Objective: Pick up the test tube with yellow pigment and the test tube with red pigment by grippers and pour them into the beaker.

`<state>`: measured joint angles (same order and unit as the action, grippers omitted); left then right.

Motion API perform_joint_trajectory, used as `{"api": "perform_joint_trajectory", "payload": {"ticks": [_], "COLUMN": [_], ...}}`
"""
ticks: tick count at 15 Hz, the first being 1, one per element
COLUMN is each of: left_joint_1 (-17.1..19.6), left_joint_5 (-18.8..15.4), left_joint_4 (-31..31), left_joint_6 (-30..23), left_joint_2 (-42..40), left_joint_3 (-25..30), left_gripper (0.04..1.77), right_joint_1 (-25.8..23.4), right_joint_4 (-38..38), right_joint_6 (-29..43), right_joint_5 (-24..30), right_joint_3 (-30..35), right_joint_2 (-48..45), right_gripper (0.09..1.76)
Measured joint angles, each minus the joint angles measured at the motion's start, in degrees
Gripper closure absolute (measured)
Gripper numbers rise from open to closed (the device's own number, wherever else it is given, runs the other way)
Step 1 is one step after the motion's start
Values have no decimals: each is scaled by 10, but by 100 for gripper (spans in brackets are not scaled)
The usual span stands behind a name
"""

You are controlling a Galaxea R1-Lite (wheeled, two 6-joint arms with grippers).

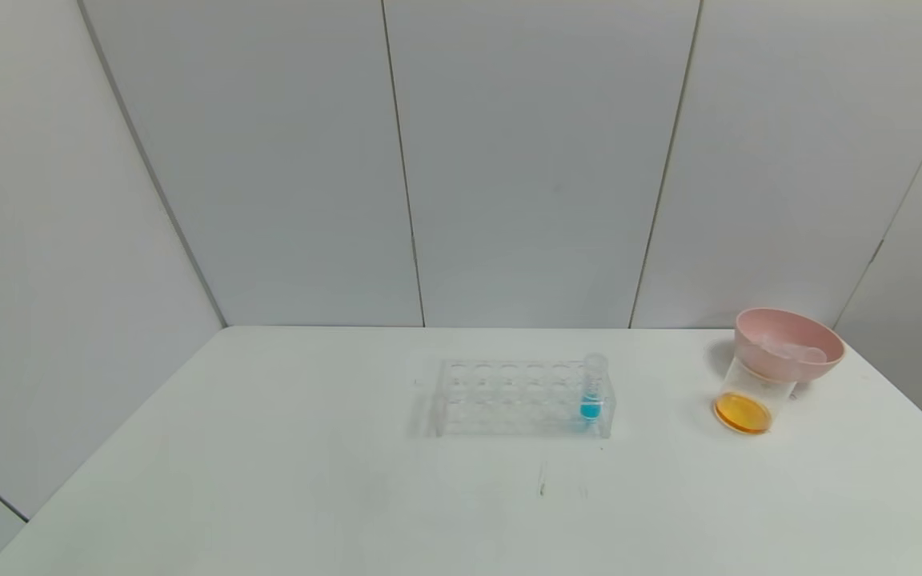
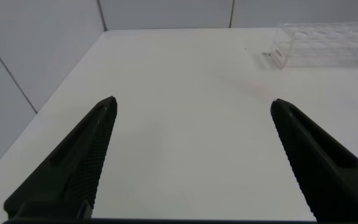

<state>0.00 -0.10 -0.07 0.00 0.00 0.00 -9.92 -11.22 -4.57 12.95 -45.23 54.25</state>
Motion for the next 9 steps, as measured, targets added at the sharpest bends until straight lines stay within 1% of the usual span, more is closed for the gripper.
{"api": "perform_joint_trajectory", "payload": {"ticks": [2, 3, 5, 7, 9], "left_joint_1": [0, 0, 0, 0, 0], "left_joint_5": [0, 0, 0, 0, 0], "left_joint_4": [0, 0, 0, 0, 0], "left_joint_6": [0, 0, 0, 0, 0], "left_joint_2": [0, 0, 0, 0, 0], "left_joint_3": [0, 0, 0, 0, 0], "left_gripper": [5, 5, 5, 5, 5], "right_joint_1": [36, 49, 60, 61, 60], "right_joint_4": [41, 57, 78, 81, 77], "right_joint_6": [13, 18, 25, 29, 34], "right_joint_5": [-39, -49, -52, -56, -60], "right_joint_3": [41, 65, 123, 199, 283], "right_joint_2": [-125, -178, -274, -335, -365], "right_gripper": [19, 18, 17, 17, 16]}}
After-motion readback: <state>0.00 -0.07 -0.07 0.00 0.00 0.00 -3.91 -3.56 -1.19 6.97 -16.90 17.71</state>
